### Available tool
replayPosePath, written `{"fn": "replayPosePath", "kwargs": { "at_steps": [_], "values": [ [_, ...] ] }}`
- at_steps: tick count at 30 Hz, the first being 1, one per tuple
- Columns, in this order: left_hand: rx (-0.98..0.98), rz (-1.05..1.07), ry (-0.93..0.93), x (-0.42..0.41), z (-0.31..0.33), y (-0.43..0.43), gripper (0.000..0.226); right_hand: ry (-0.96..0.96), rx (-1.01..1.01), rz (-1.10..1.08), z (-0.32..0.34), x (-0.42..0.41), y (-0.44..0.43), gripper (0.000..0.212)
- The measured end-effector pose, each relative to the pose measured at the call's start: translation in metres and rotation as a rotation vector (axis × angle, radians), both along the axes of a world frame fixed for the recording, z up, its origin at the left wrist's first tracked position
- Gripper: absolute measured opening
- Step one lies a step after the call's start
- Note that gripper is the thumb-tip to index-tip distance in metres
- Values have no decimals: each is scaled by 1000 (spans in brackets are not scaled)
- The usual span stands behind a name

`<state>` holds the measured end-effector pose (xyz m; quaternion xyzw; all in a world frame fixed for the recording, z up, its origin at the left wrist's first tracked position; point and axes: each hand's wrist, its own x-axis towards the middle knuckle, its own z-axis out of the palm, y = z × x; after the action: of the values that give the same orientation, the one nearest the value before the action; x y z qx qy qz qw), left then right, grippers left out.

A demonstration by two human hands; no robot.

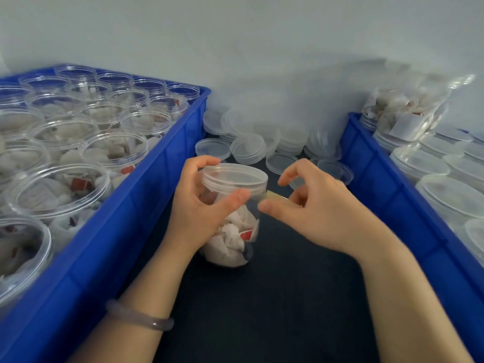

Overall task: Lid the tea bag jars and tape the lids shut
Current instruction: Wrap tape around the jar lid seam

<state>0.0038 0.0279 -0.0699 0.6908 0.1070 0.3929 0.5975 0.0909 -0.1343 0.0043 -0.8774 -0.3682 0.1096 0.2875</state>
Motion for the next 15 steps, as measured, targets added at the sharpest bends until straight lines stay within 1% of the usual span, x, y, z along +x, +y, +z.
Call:
{"fn": "replayPosePath", "kwargs": {
  "at_steps": [2,5,7,10,11,14,15],
  "values": [
    [-66,-59,13,-1,0,1,57,52,-13,83,7,3,-8,46],
    [-153,-145,36,-1,-1,2,55,42,27,92,10,6,-10,47],
    [-232,-187,73,-1,0,0,56,51,66,62,10,7,-10,54],
    [-289,-249,97,-2,3,-2,58,71,71,61,9,11,-10,72],
    [-311,-272,95,-3,4,-2,63,82,63,74,9,12,-10,77],
    [-369,-375,82,-7,4,-1,100,168,38,142,9,16,-10,85],
    [-383,-428,75,-10,3,-1,104,226,24,181,9,17,-10,87]
  ]
}}
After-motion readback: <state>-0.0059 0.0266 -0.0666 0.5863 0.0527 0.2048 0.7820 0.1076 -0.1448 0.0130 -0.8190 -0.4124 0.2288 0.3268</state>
